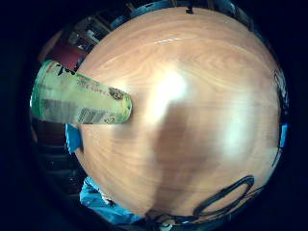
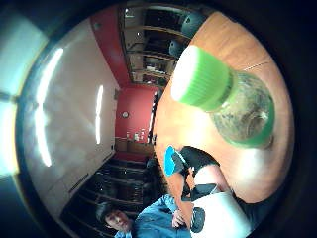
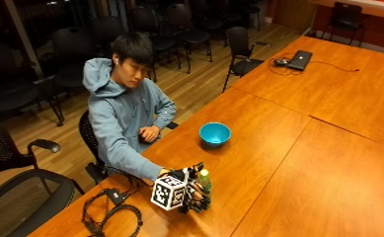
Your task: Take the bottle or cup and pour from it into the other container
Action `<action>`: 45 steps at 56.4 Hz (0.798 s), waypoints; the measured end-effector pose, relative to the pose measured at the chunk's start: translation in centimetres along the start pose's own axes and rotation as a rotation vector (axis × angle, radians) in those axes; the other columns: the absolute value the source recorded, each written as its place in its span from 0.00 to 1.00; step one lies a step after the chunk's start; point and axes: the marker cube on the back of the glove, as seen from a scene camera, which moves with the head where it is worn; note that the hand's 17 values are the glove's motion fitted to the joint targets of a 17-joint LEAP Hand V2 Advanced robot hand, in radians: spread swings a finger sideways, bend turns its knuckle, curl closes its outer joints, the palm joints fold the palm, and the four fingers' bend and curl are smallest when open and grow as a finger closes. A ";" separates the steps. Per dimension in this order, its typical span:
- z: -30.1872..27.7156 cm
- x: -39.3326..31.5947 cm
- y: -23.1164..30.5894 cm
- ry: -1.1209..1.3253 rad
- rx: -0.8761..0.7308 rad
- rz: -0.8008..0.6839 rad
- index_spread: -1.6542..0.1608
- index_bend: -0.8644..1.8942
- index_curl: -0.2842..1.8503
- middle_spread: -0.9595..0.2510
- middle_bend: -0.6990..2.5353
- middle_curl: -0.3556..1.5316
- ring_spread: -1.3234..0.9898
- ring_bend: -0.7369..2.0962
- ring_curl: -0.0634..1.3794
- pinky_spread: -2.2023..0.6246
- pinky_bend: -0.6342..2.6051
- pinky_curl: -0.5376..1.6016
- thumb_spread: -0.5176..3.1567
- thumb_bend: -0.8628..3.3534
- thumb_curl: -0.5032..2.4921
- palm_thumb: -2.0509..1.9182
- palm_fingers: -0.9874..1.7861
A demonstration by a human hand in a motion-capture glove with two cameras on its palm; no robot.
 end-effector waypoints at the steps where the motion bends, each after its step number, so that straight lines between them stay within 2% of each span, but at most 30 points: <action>1: 1.7 -0.4 -1.7 -0.021 0.022 -0.006 0.74 0.37 0.23 0.86 0.28 0.37 0.64 0.40 0.25 0.88 0.39 0.38 0.37 0.20 0.29 0.67 0.36; 12: 5.3 -1.3 -4.5 -0.218 0.112 -0.055 0.74 0.37 0.24 0.87 0.27 0.36 0.64 0.42 0.25 0.88 0.40 0.38 0.36 0.20 0.29 0.69 0.42; 18: 6.3 -1.7 -5.1 -0.266 0.170 -0.069 0.74 0.37 0.24 0.86 0.28 0.36 0.64 0.44 0.25 0.87 0.41 0.38 0.36 0.20 0.29 0.71 0.53; 26: 7.6 -2.2 -6.1 -0.292 0.193 -0.071 0.79 0.42 0.28 0.83 0.28 0.37 0.61 0.42 0.25 0.85 0.39 0.38 0.35 0.21 0.30 0.75 0.64; 31: 8.6 -2.6 -6.3 -0.303 0.205 -0.076 0.82 0.41 0.29 0.81 0.30 0.39 0.57 0.43 0.26 0.81 0.37 0.37 0.33 0.21 0.32 0.78 0.74; 45: 9.9 -3.9 -7.2 -0.303 0.226 -0.081 0.85 0.39 0.33 0.77 0.30 0.42 0.52 0.42 0.31 0.75 0.35 0.39 0.24 0.20 0.35 0.79 0.79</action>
